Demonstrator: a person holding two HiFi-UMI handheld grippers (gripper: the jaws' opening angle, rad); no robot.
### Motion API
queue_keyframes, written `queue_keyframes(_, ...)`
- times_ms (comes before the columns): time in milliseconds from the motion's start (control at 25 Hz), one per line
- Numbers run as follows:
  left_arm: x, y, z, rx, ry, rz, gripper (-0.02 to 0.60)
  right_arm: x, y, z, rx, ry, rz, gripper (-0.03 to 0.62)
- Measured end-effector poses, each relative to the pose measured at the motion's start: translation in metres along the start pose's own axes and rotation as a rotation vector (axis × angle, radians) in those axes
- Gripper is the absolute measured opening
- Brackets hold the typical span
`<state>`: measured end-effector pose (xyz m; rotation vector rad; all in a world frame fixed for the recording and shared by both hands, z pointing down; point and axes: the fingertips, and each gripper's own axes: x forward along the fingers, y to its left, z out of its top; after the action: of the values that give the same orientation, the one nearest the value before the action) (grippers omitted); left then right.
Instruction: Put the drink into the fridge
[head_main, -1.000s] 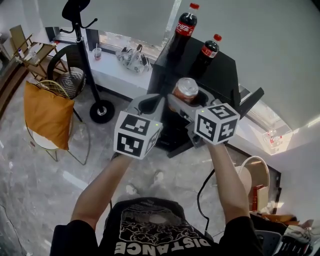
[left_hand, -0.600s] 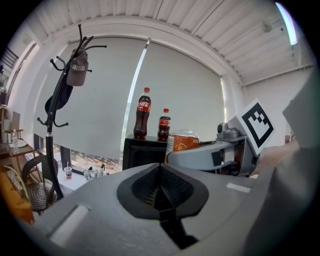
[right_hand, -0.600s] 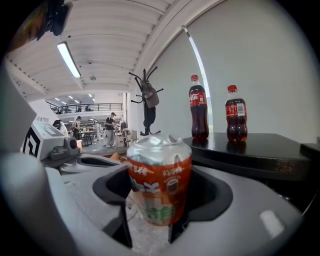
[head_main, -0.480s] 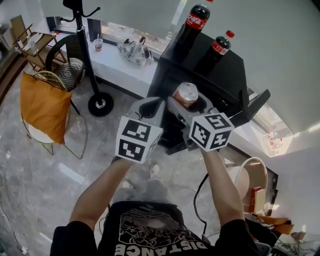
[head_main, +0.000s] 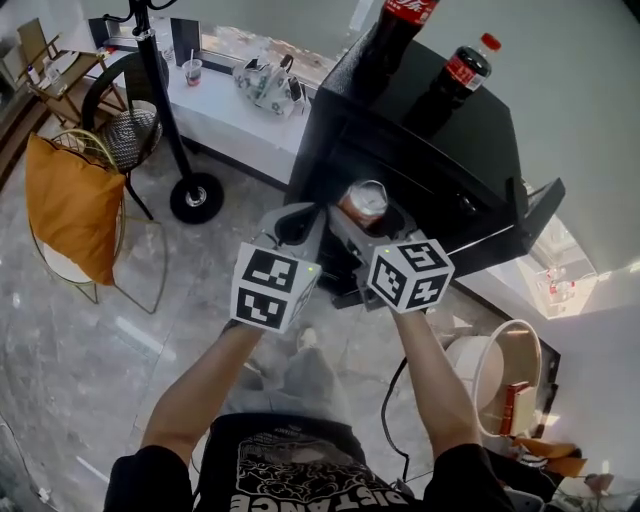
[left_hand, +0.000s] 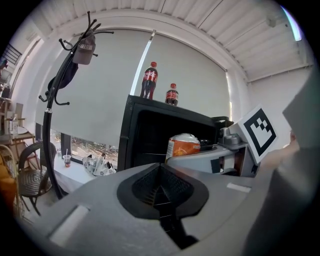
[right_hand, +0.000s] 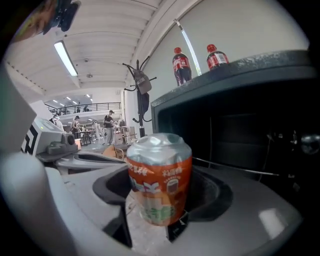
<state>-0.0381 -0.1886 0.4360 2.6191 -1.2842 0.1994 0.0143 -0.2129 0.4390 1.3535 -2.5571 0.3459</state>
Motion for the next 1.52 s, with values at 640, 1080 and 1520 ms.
queue_keyframes(640,0.084,0.022,-0.099,-0.01,0.032,0.039,0.003,0.085,-0.078,-0.098,-0.009,0.006,-0.008,0.334)
queue_keyframes(1080,0.129,0.034,-0.153,-0.023,0.041,0.042,0.003,0.145,-0.126,-0.155,-0.009,0.006,-0.029,0.334)
queue_keyframes(1520,0.151,0.039,-0.177,-0.021,0.051,0.036,0.003,0.185,-0.165,-0.186,-0.029,0.019,-0.067,0.334)
